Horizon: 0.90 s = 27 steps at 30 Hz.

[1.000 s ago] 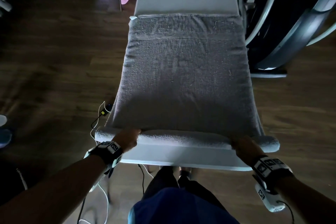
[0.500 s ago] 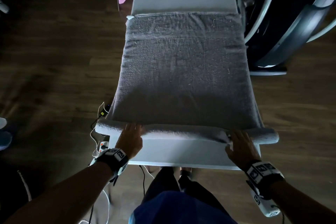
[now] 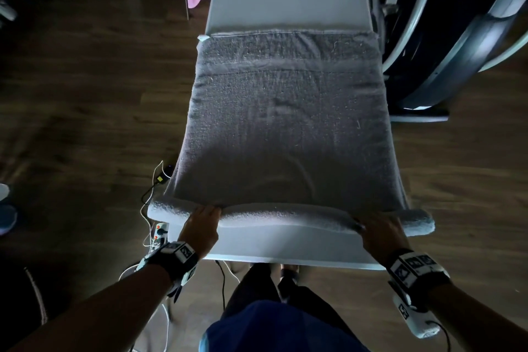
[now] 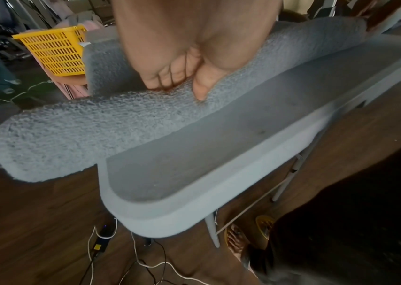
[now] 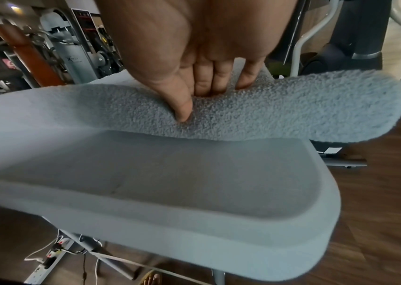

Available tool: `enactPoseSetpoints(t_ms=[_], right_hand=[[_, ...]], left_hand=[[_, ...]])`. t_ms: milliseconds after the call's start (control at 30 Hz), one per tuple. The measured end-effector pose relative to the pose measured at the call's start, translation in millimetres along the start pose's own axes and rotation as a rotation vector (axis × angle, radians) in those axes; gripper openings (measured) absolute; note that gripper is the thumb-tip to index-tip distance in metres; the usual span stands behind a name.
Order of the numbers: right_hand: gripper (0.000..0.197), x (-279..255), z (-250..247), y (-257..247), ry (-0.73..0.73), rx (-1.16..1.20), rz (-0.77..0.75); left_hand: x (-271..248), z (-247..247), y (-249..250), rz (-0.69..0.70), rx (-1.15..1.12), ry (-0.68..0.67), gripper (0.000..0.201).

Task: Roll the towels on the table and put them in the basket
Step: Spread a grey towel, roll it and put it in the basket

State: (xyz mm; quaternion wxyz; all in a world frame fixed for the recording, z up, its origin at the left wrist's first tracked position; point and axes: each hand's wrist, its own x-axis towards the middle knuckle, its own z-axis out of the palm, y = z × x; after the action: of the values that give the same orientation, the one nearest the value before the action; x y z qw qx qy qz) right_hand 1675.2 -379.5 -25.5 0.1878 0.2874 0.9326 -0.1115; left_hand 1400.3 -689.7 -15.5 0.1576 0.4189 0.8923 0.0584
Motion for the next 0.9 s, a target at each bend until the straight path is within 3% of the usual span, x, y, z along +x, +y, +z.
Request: enactPoseSetpoints(t_ms=[267, 367, 467, 600, 700, 767, 900], right_hand=[[0.034, 35, -31, -8, -0.133, -0.027, 0.165], [0.022, 43, -29, -6, -0.004, 0.057, 0.234], [0.01, 47, -22, -7, 0.047, 0.187, 0.187], [0.023, 31, -10, -16, 0.123, 0.211, 0.05], [0.039, 15, -5, -6, 0.192, 0.201, -0.037], [0.052, 13, -8, -2, 0.209, 0.168, -0.065], [0.042, 29, -5, -4, 0.243, 0.167, -0.057]], left_hand=[[25, 7, -11, -0.053, -0.02, -0.1, 0.039], [34, 6, -13, -0.033, 0.087, 0.014, 0.041], [40, 0, -10, 0.022, 0.119, 0.116, 0.029], [22, 9, 5, -0.032, 0.039, 0.108, 0.03], [4, 15, 9, -0.075, -0.019, 0.071, 0.06], [0, 17, 4, -0.043, -0.027, 0.085, 0.069], [11, 17, -2, -0.009, -0.036, 0.15, 0.052]])
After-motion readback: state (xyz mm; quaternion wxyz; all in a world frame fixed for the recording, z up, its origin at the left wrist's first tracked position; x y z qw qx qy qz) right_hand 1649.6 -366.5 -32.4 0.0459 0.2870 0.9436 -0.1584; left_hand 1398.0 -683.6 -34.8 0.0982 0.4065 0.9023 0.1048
